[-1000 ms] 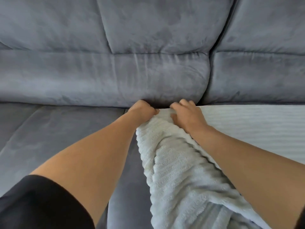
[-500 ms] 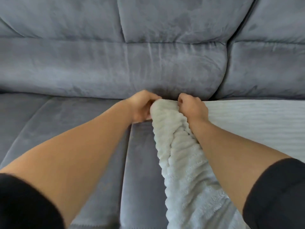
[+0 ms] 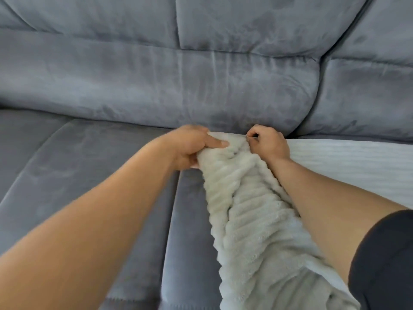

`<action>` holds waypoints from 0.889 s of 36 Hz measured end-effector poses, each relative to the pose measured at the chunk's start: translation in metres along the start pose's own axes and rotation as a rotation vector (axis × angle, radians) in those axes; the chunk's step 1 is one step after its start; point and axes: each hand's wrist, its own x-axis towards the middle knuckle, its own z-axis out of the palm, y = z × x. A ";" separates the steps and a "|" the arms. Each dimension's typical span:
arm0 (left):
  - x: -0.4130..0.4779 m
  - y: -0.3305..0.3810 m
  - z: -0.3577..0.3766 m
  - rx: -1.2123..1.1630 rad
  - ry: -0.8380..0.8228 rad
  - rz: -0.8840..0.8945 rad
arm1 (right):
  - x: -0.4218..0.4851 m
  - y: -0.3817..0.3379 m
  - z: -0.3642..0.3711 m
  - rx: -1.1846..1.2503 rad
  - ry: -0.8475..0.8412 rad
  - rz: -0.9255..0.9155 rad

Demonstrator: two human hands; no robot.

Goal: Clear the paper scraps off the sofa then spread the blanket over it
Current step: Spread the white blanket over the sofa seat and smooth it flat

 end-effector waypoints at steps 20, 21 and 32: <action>-0.017 -0.008 -0.074 -0.310 -0.137 0.103 | -0.005 0.001 0.007 -0.108 0.052 -0.021; -0.019 -0.010 -0.082 -0.303 -0.117 0.100 | -0.006 0.001 0.007 -0.101 0.054 -0.026; 0.006 -0.013 -0.117 0.506 0.609 0.099 | -0.001 0.003 0.012 -0.074 0.133 0.056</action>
